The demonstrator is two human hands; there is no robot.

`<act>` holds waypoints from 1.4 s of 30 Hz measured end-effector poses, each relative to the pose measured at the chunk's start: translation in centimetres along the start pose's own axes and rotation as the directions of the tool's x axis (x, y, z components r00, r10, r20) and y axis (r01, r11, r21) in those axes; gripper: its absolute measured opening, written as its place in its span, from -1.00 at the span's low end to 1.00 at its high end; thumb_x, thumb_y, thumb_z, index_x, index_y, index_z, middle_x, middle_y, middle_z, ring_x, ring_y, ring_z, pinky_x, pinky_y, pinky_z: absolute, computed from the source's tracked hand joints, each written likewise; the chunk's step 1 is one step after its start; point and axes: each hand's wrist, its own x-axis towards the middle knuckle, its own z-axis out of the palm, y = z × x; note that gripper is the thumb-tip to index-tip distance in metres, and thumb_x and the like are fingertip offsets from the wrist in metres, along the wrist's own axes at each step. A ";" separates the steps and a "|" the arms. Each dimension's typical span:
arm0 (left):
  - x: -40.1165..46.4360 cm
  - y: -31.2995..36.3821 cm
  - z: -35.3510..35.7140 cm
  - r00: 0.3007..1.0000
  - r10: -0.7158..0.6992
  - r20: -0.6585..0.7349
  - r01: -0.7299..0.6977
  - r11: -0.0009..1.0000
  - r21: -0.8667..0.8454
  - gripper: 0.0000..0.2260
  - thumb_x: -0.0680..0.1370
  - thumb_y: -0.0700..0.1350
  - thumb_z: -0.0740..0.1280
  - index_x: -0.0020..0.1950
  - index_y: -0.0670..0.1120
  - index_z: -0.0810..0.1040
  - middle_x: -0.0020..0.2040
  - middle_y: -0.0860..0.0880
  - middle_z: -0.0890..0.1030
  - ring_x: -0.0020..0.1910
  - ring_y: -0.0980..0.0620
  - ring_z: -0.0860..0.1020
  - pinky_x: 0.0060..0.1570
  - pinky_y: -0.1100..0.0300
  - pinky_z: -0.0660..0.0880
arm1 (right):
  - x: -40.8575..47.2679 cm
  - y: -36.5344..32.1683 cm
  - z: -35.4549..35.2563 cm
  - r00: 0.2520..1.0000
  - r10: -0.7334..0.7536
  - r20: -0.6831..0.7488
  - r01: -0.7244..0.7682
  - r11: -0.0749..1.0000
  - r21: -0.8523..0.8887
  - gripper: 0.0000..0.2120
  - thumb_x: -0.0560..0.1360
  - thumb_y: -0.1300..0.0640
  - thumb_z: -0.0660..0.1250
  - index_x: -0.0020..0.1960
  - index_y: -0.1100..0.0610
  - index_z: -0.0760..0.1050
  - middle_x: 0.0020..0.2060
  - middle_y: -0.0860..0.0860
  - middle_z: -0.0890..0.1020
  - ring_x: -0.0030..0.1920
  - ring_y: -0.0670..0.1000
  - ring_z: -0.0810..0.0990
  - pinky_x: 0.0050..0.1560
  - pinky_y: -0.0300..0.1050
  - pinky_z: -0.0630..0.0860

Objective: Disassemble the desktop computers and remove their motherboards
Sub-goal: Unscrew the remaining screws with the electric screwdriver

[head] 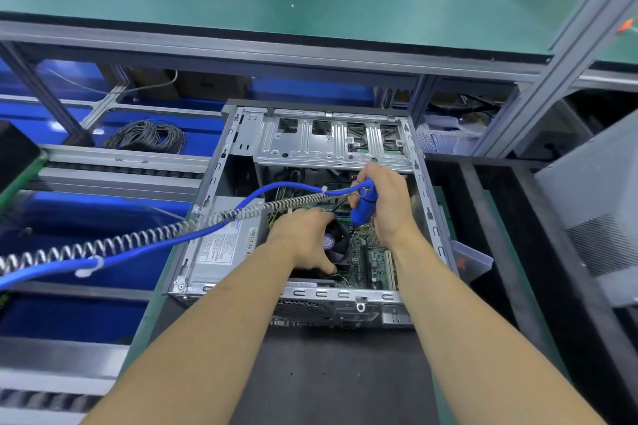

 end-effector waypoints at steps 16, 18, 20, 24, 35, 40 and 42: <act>0.4 0.4 0.4 0.997 0.031 0.071 -0.033 0.999 0.035 -0.25 0.21 0.22 0.55 0.29 -0.02 0.35 0.25 -0.01 0.47 0.26 -0.09 0.45 0.20 -0.10 0.46 | -0.2 0.0 0.8 0.999 -0.016 0.045 0.017 1.000 -0.017 -0.57 0.46 -0.27 0.29 -0.38 0.04 0.47 -0.48 0.08 0.49 -0.38 0.11 0.41 -0.26 -0.04 0.37; 0.5 0.5 0.4 0.993 0.040 0.109 -0.050 0.995 0.090 -0.11 0.24 0.29 0.54 0.43 -0.02 0.28 0.35 -0.02 0.42 0.34 -0.12 0.41 0.29 -0.12 0.40 | -0.1 0.0 0.8 1.000 -0.001 0.028 0.001 1.000 0.002 -0.57 0.45 -0.30 0.31 -0.40 0.00 0.47 -0.48 0.01 0.49 -0.40 0.09 0.42 -0.27 -0.05 0.39; 0.6 0.5 0.4 0.994 0.049 0.102 -0.059 0.993 0.103 -0.14 0.23 0.33 0.53 0.39 0.00 0.33 0.31 -0.01 0.46 0.30 -0.11 0.45 0.20 -0.07 0.43 | 0.0 0.0 0.8 1.000 0.004 0.012 -0.004 1.000 0.021 -0.56 0.43 -0.32 0.35 -0.40 0.00 0.47 -0.49 0.02 0.49 -0.43 0.09 0.43 -0.30 -0.08 0.40; 0.7 0.4 0.3 0.998 0.047 0.042 -0.050 0.996 0.077 -0.32 0.19 0.32 0.55 0.15 0.02 0.45 0.12 0.04 0.56 0.11 -0.08 0.56 -0.01 0.01 0.53 | 0.0 0.2 0.7 1.000 -0.006 0.005 0.006 1.000 0.025 -0.59 0.42 -0.27 0.39 -0.34 0.04 0.44 -0.48 0.04 0.48 -0.45 0.09 0.43 -0.31 -0.09 0.39; 0.7 0.2 0.4 0.998 0.050 0.023 -0.052 0.997 0.061 -0.37 0.16 0.32 0.54 0.05 0.04 0.41 0.02 0.08 0.54 0.01 -0.04 0.57 -0.16 0.06 0.48 | -0.6 -0.4 0.4 0.999 -0.032 0.027 0.032 0.999 -0.014 -0.65 0.42 -0.13 0.27 -0.34 0.13 0.45 -0.38 0.21 0.45 -0.44 0.10 0.45 -0.31 -0.09 0.40; 0.7 0.0 0.6 0.998 0.051 0.040 -0.052 0.998 0.024 -0.27 0.17 0.30 0.55 0.22 0.05 0.43 0.15 0.08 0.56 0.14 -0.04 0.55 0.02 -0.02 0.55 | -1.6 -1.1 0.2 0.999 -0.049 0.011 0.047 0.988 0.145 -0.53 0.45 -0.24 0.34 -0.30 0.17 0.45 -0.38 0.20 0.46 -0.46 0.10 0.45 -0.32 -0.10 0.42; 0.7 -0.1 0.7 0.996 0.035 0.080 -0.028 0.996 -0.083 -0.25 0.20 0.25 0.58 0.30 0.09 0.39 0.20 0.12 0.55 0.18 -0.03 0.54 0.04 0.03 0.51 | -2.4 -1.3 -0.1 0.999 -0.005 0.047 -0.003 0.985 0.172 -0.49 0.43 -0.27 0.36 -0.28 0.21 0.44 -0.39 0.20 0.45 -0.46 0.09 0.45 -0.34 -0.13 0.44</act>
